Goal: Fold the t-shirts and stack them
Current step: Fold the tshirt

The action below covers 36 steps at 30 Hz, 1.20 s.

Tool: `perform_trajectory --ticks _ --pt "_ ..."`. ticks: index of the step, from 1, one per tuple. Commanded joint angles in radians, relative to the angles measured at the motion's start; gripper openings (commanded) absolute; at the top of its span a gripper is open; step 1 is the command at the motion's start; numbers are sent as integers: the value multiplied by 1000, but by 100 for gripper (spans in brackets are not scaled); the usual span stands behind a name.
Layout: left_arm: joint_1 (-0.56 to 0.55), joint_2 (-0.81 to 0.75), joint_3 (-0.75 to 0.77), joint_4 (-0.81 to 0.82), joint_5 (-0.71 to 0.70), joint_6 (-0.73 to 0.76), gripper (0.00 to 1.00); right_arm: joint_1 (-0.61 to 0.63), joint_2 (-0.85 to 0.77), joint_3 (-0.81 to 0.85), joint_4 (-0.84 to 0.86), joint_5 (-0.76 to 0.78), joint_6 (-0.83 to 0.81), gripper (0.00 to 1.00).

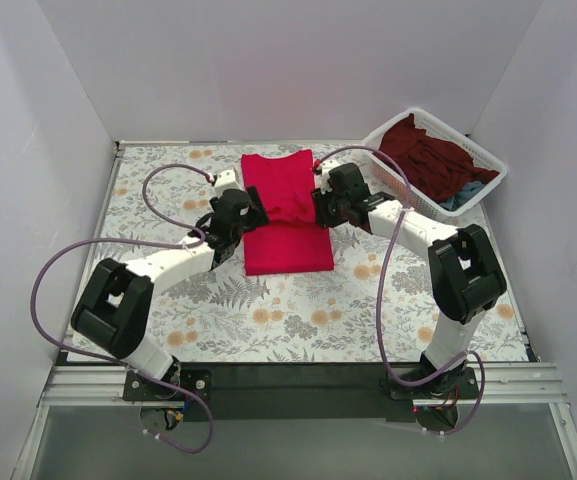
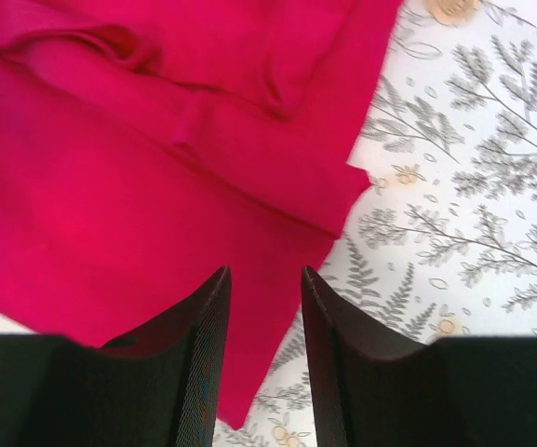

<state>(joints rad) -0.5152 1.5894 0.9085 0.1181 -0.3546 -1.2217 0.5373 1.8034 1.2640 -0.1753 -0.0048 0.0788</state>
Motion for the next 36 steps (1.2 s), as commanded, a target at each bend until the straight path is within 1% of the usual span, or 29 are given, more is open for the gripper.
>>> perform_trajectory --ticks 1,2,3,6,7,9,10,14,17,20,21,23,24,28,30,32,33,34,35,36 --pt "-78 -88 -62 -37 -50 -62 62 46 -41 -32 83 -33 21 42" --pt "-98 -94 -78 -34 -53 -73 59 50 -35 -37 100 -49 30 42" --pt "-135 -92 -114 -34 -56 -85 49 59 -23 -35 103 -91 36 42" --pt "-173 -46 -152 -24 -60 -133 34 76 34 -14 111 -116 55 41" --pt "-175 -31 -163 -24 -37 -154 25 79 59 -3 115 -116 59 41" --pt "-177 17 -169 -24 -21 -171 20 84 86 11 132 -132 70 40" --pt "-178 30 -169 -24 -2 -174 15 84 114 20 134 -133 72 39" --pt "-198 83 -171 -49 28 -185 12 82 184 93 135 -80 50 39" --pt "-206 89 -184 -86 43 -200 11 78 250 153 132 -35 21 39" --pt "-212 77 -215 -98 58 -214 10 64 321 248 131 0 4 39" --pt "-218 73 -223 -101 66 -219 10 55 356 299 131 50 -2 39" --pt "-224 58 -243 -112 77 -223 9 43 392 360 120 87 -25 39" --pt "-233 54 -249 -112 88 -229 9 39 424 427 111 100 -36 40" --pt "-267 6 -290 -187 126 -258 10 30 445 541 62 109 -69 41" --pt "-293 -48 -312 -224 137 -278 10 30 403 537 53 97 -76 41" --pt "-307 -120 -352 -251 151 -314 13 30 354 480 49 71 -74 42" --pt "-310 -147 -364 -259 154 -321 14 30 296 453 50 31 -64 42" --pt "-310 -205 -375 -270 149 -332 16 32 265 416 51 14 -57 42" --pt "-310 -235 -375 -291 132 -347 21 30 232 347 51 12 -48 42" --pt "-310 -265 -370 -302 118 -352 25 30 168 304 50 -47 -37 42"
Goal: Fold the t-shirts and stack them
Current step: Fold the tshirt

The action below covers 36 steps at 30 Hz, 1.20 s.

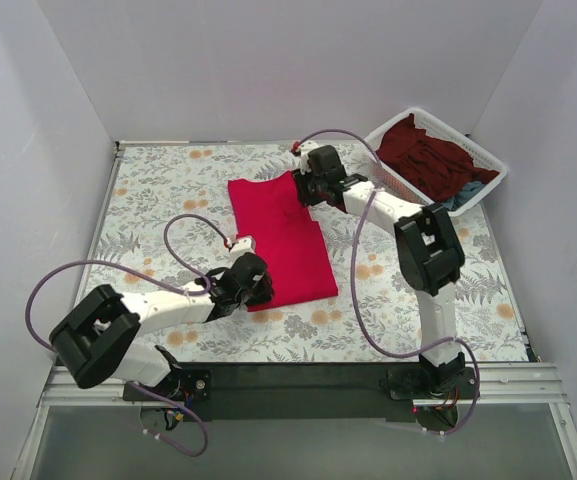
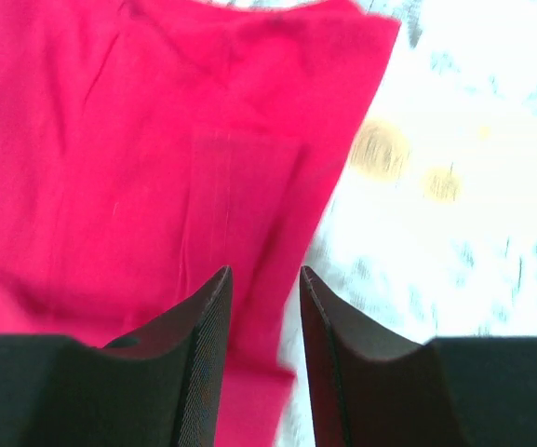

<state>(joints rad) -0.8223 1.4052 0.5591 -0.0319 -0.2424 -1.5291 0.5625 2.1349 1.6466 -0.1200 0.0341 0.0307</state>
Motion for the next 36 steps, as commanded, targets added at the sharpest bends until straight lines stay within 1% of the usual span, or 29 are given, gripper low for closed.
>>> perform_trajectory --ticks 1,2,3,4,5,6,8,9,11,12,13,14,15,16,20,22,23,25,28,29,31,32,33,36 --pt "-3 -138 -15 -164 -14 -46 28 5 -197 -117 -4 -106 30 42" --pt "-1 -165 4 -184 -44 -52 32 5 -231 -201 -6 -126 43 42" --pt "3 -188 13 -191 -63 -51 34 4 -297 -241 -4 -173 58 42" --pt "5 -224 22 -194 -78 -46 34 2 -329 -279 -4 -204 96 42" --pt "11 -236 41 -191 -90 -39 34 -1 -358 -322 -1 -242 110 43" --pt "24 -242 50 -188 -113 -17 34 -3 -410 -396 8 -314 126 43" --pt "52 -232 67 -166 -120 10 34 -4 -450 -471 54 -373 162 43" --pt "101 -221 80 -152 -97 20 31 -6 -472 -516 63 -414 173 43" --pt "162 -174 82 -85 -43 44 28 -7 -481 -548 75 -445 195 43" --pt "222 -155 81 -57 -17 49 26 -7 -486 -567 92 -474 201 43" --pt "245 -108 82 -27 26 61 21 -7 -486 -597 105 -493 207 42" --pt "262 -82 90 21 34 70 19 -7 -484 -617 111 -517 225 43" --pt "287 -54 100 27 40 78 17 -7 -481 -636 167 -542 235 42" --pt "299 7 131 56 51 84 14 -7 -480 -678 192 -583 247 42" --pt "336 145 194 93 77 78 8 -7 -463 -787 292 -648 290 41" --pt "353 205 214 95 77 70 7 -12 -451 -836 342 -640 293 41" --pt "360 221 214 90 72 61 6 -15 -445 -881 358 -639 293 41" --pt "382 250 211 90 68 60 5 -33 -420 -913 379 -648 290 40" --pt "407 253 216 61 45 73 5 -59 -403 -952 384 -686 282 39" --pt "410 245 231 38 34 81 6 -62 -408 -956 384 -689 281 39" --pt "408 204 237 38 37 109 15 -62 -437 -958 384 -703 287 39" --pt "407 186 239 38 48 113 19 -61 -450 -956 384 -709 302 40" --pt "405 161 240 38 76 121 28 -62 -478 -952 384 -723 310 40" --pt "373 40 214 -11 101 130 39 -46 -533 -933 396 -732 351 45"
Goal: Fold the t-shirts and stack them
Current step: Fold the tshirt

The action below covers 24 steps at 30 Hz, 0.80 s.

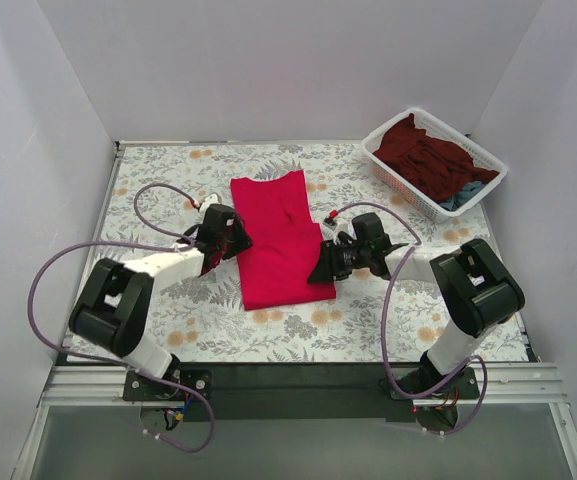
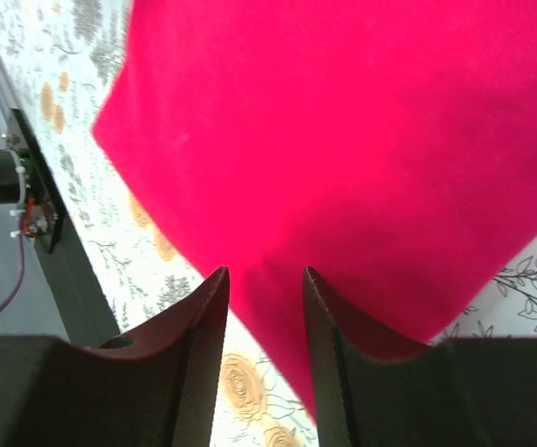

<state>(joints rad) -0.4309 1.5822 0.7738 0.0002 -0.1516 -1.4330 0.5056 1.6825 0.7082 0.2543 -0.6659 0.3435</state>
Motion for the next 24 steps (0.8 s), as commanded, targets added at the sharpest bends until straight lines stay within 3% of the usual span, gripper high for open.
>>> perform_trajectory --ticks 1,6,10,14,19,24 --pt "-29 -212 -13 -46 45 33 46 19 -93 10 36 -37 54 46" --pt "-75 -430 -162 -49 203 -42 50 121 -129 -9 173 -67 182 47" --pt "-123 -510 -287 -46 291 -121 37 200 -78 -4 252 -54 218 47" --pt "-143 -473 -399 -11 316 -176 23 229 26 -6 354 -60 264 47" --pt "-143 -450 -472 -15 235 -224 8 231 181 -29 421 -58 290 45" --pt "-143 -453 -513 -100 164 -280 2 200 223 -72 433 -43 298 44"
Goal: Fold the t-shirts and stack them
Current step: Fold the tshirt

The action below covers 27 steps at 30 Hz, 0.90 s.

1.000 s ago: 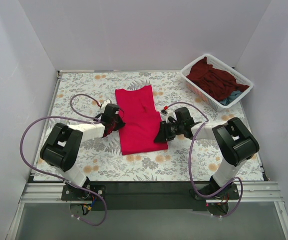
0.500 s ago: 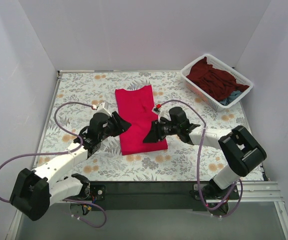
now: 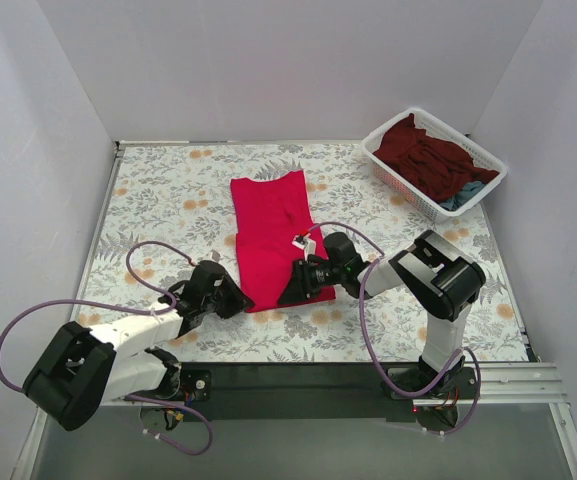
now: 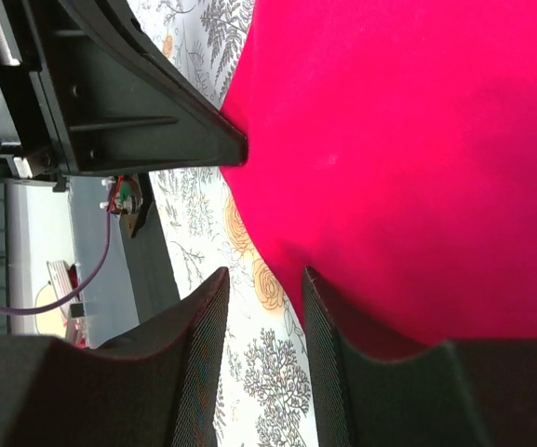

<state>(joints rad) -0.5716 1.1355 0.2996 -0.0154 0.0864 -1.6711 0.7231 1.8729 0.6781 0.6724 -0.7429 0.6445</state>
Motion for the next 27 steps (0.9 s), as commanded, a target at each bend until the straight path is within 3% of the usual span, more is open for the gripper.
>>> perform_trajectory --ticks 1,12,23,27 --pt "1 -13 -46 -98 -120 -48 0 -27 28 -52 16 31 -5 44" --pt "4 -53 -24 -159 -128 -44 0 -100 -190 -170 0 -61 -5 44" --pt "4 -77 -28 -182 -132 -73 0 -289 -100 -298 3 -87 -95 43" --pt "12 -108 7 -212 -134 -72 1 -306 -173 -304 -4 -110 -80 41"
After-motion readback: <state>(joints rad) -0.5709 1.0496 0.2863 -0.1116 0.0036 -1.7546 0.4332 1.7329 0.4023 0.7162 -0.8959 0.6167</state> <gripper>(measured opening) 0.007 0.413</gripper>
